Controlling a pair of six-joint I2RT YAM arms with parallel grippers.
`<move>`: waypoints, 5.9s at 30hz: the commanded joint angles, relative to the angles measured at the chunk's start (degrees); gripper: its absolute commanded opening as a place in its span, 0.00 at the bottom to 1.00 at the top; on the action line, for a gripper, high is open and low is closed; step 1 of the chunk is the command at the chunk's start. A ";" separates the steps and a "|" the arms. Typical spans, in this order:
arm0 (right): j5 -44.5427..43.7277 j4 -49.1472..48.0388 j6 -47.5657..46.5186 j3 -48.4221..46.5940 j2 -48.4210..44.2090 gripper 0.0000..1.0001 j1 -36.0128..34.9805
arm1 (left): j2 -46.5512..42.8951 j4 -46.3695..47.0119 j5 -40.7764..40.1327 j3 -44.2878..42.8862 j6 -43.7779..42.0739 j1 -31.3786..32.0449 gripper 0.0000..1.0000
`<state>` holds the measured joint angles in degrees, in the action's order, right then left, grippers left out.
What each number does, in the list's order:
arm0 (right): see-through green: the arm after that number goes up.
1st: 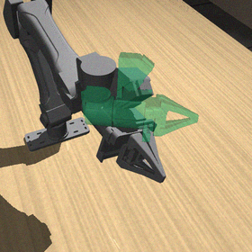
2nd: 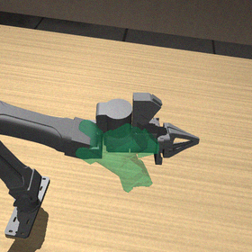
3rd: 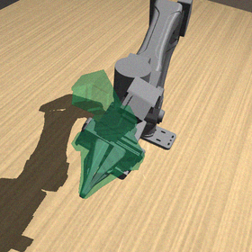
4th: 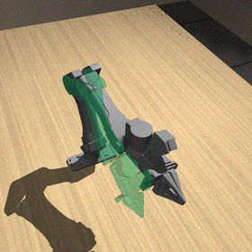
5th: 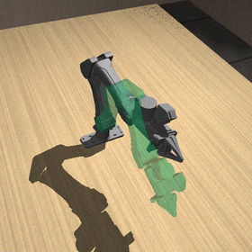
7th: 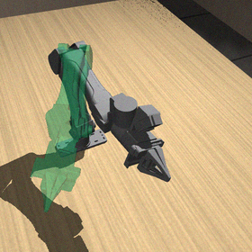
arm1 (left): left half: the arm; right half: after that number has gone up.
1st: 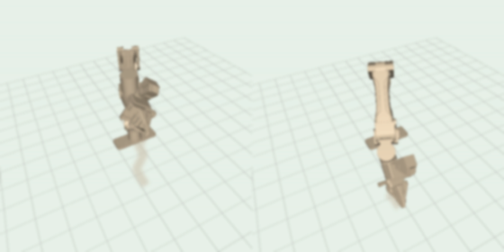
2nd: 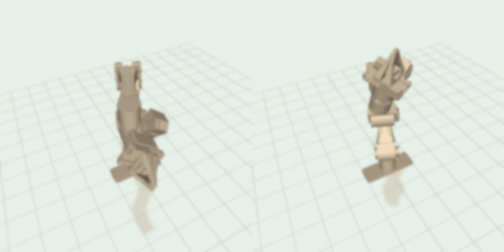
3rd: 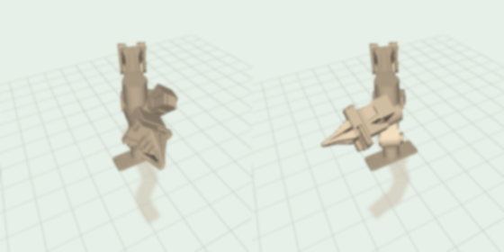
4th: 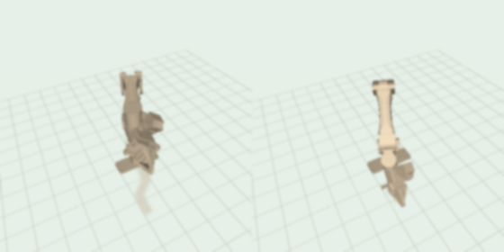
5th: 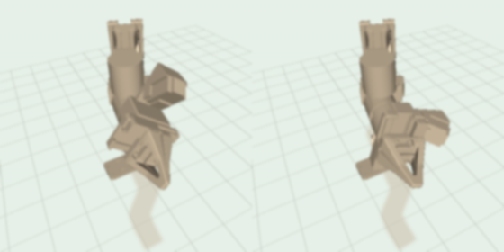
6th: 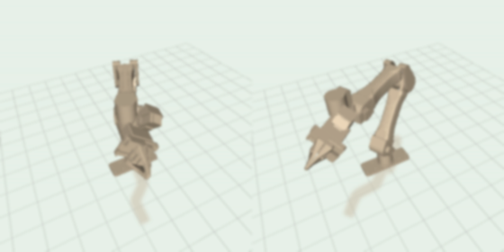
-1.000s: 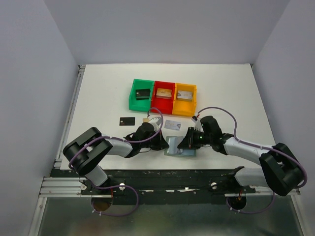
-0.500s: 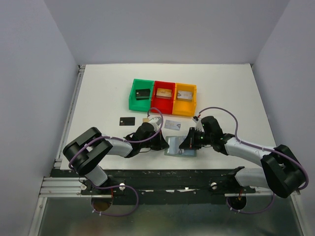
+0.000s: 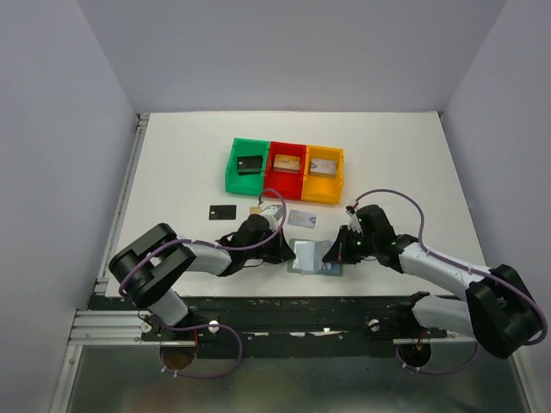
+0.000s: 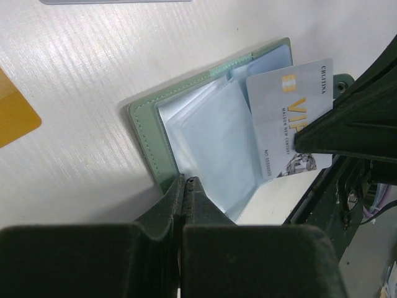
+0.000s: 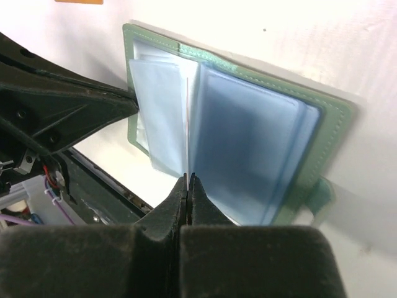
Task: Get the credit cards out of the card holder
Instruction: Remove the credit card from the card holder, then place the credit card at the center of the board, then reset both arms
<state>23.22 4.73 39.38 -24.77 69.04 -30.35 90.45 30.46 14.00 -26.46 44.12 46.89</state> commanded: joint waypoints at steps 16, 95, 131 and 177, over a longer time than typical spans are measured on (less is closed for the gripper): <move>-9.08 22.69 -8.70 -3.88 -21.22 0.00 0.55 | 3.32 -10.68 2.52 -6.49 -8.08 7.86 0.00; 20.81 43.96 -34.89 -32.09 -7.51 0.00 -16.50 | -32.27 2.68 34.87 1.23 -8.26 3.91 0.13; -21.29 30.16 -11.60 -15.57 -34.32 0.58 -16.58 | -6.88 0.91 -12.43 0.09 5.45 -3.65 0.00; -34.64 34.12 -11.43 -13.38 -34.84 0.64 -16.41 | -41.12 -51.07 -39.11 -3.50 7.73 -4.71 0.99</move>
<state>-4.21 36.69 27.00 -38.94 35.24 -46.46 58.35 4.58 -10.79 -26.13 52.95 42.44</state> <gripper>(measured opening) 0.625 0.989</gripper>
